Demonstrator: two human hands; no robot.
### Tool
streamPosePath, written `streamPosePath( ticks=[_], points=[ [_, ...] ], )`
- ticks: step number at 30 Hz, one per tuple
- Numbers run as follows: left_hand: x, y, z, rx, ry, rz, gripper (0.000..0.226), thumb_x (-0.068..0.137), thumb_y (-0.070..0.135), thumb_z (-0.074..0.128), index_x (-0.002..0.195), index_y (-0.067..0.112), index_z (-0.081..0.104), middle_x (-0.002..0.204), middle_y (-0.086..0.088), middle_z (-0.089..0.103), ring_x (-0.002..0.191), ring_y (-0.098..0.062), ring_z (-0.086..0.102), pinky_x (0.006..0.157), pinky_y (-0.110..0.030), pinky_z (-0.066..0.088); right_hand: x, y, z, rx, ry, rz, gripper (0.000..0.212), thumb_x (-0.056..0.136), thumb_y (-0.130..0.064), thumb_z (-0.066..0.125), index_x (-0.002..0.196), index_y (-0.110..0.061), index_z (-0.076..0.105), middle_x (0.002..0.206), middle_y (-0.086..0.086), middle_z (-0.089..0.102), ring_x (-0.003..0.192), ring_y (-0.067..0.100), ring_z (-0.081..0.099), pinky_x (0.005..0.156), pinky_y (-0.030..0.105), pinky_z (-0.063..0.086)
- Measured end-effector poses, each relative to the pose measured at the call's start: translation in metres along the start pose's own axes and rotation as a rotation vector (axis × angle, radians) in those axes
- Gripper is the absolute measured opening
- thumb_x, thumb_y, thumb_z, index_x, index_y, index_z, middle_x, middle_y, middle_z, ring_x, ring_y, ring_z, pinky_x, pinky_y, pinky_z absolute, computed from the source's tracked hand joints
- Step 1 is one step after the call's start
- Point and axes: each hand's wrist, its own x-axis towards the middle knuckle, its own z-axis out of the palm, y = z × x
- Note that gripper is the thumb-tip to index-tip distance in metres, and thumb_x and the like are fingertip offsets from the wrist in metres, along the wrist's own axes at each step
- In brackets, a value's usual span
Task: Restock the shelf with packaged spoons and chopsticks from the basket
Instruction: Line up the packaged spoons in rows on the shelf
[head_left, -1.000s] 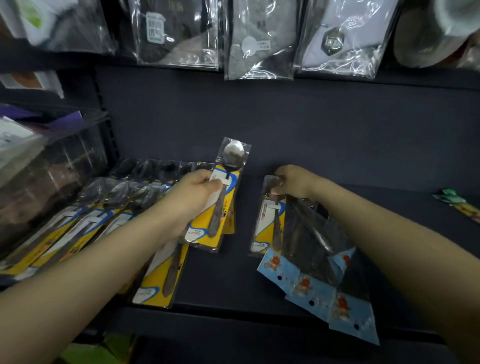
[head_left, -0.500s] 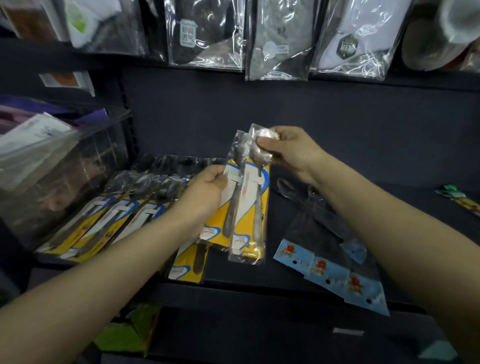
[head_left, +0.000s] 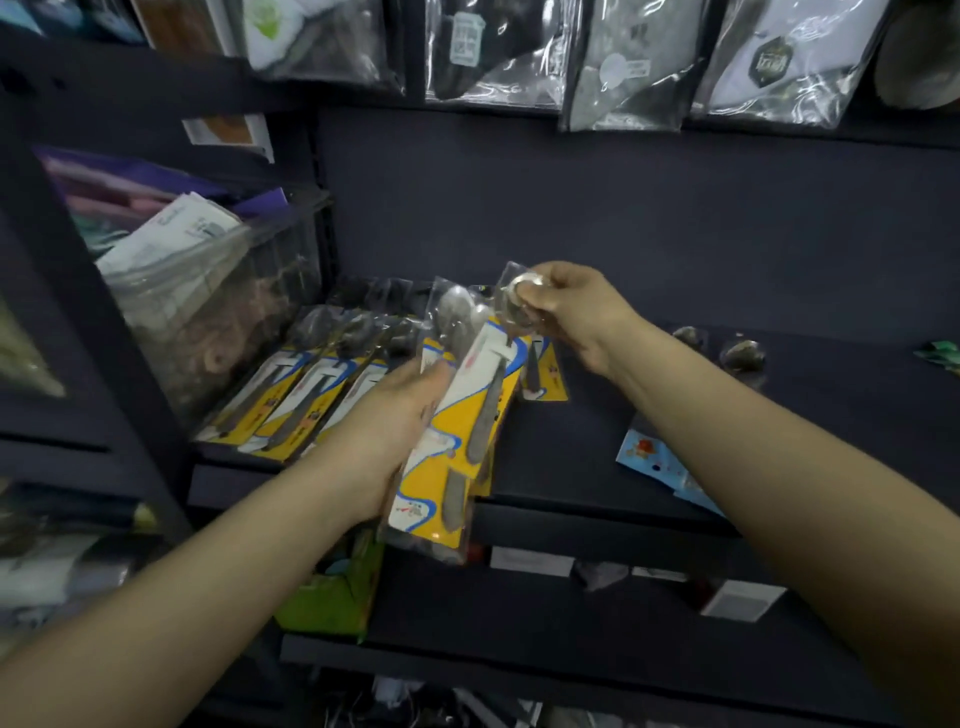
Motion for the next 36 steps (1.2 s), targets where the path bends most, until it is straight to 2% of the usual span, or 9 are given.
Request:
streamPosePath(
  ticks=[3,6,10,13,16,19,26,31,36],
  points=[
    [-0.009,-0.006,-0.013,-0.014,0.057,-0.019,0.020,0.094,0.020,0.048,0.079,0.030,0.056,0.070,0.016,0.073,0.059,0.005,0.066,0.057,-0.007,0.051,0.003,0.011,-0.017,0.005,0.043,0.146,0.024,0.094,-0.009,0.049,0.073,-0.020,0.053,0.048,-0.010,0.059,0.049,0.004,0.060,0.066,0.027,0.053],
    [-0.017,-0.006,-0.022,-0.067,0.100,-0.081,0.012,0.091,0.022,0.051,0.098,0.024,0.061,0.079,0.010,0.075,0.066,-0.007,0.069,0.059,-0.017,0.055,-0.001,0.020,-0.024,-0.155,0.055,0.208,0.026,0.095,-0.008,0.048,0.072,-0.019,0.053,0.051,-0.005,0.060,0.040,0.003,0.058,0.045,0.016,0.045],
    [-0.023,-0.005,-0.028,-0.098,0.098,-0.160,0.046,0.088,0.021,0.054,0.131,0.005,0.046,0.100,-0.006,0.070,0.073,-0.017,0.070,0.063,-0.023,0.055,-0.001,0.027,-0.016,-0.254,0.101,0.215,0.024,0.091,-0.004,0.054,0.068,-0.013,0.053,0.056,0.003,0.062,0.051,0.016,0.059,0.053,0.027,0.049],
    [-0.029,-0.005,-0.023,-0.036,0.040,-0.131,0.012,0.090,0.004,0.042,0.085,0.001,0.053,0.047,0.010,0.060,0.033,0.006,0.054,0.032,-0.007,0.039,0.005,0.030,-0.010,-0.337,0.086,0.170,0.018,0.088,-0.006,0.060,0.072,-0.013,0.055,0.070,0.008,0.059,0.068,0.025,0.057,0.070,0.039,0.052],
    [-0.041,0.008,-0.013,-0.058,0.006,-0.066,0.031,0.090,-0.002,0.037,0.064,0.015,0.038,0.027,0.016,0.050,0.030,0.009,0.051,0.028,-0.007,0.035,0.001,0.026,-0.007,-0.571,0.100,0.135,0.015,0.086,-0.010,0.063,0.100,-0.006,0.064,0.099,0.013,0.066,0.093,0.025,0.059,0.088,0.035,0.049],
    [-0.034,-0.001,-0.020,-0.053,0.068,-0.092,0.025,0.086,-0.001,0.040,0.064,0.010,0.041,0.041,0.004,0.057,0.035,-0.006,0.056,0.034,-0.010,0.039,-0.010,0.027,-0.008,-0.737,0.157,0.152,0.036,0.087,-0.015,0.062,0.118,0.000,0.055,0.107,0.011,0.058,0.102,0.027,0.056,0.085,0.033,0.045],
    [-0.035,-0.002,-0.019,-0.076,0.057,-0.108,0.012,0.083,0.004,0.044,0.078,0.011,0.052,0.072,-0.014,0.055,0.061,-0.024,0.055,0.057,-0.028,0.045,-0.024,0.034,-0.004,-0.657,0.131,0.231,0.021,0.084,0.001,0.052,0.105,0.002,0.053,0.102,0.026,0.062,0.089,0.035,0.062,0.088,0.054,0.052],
    [-0.033,-0.004,-0.013,-0.107,0.012,-0.115,0.014,0.083,0.003,0.044,0.076,0.011,0.055,0.071,-0.014,0.058,0.064,-0.028,0.058,0.067,-0.036,0.048,-0.041,0.025,-0.004,-0.674,0.210,0.033,0.016,0.091,-0.010,0.048,0.100,-0.006,0.061,0.092,0.006,0.057,0.084,0.019,0.051,0.073,0.030,0.044],
    [-0.025,0.004,0.008,-0.023,-0.072,-0.036,0.017,0.088,0.003,0.049,0.095,0.012,0.062,0.081,-0.008,0.067,0.067,-0.019,0.064,0.063,-0.027,0.051,-0.077,0.000,0.010,-0.058,-0.125,0.122,0.015,0.092,-0.024,0.054,0.098,-0.011,0.059,0.079,0.004,0.064,0.058,0.009,0.059,0.053,0.018,0.051]
  ],
)
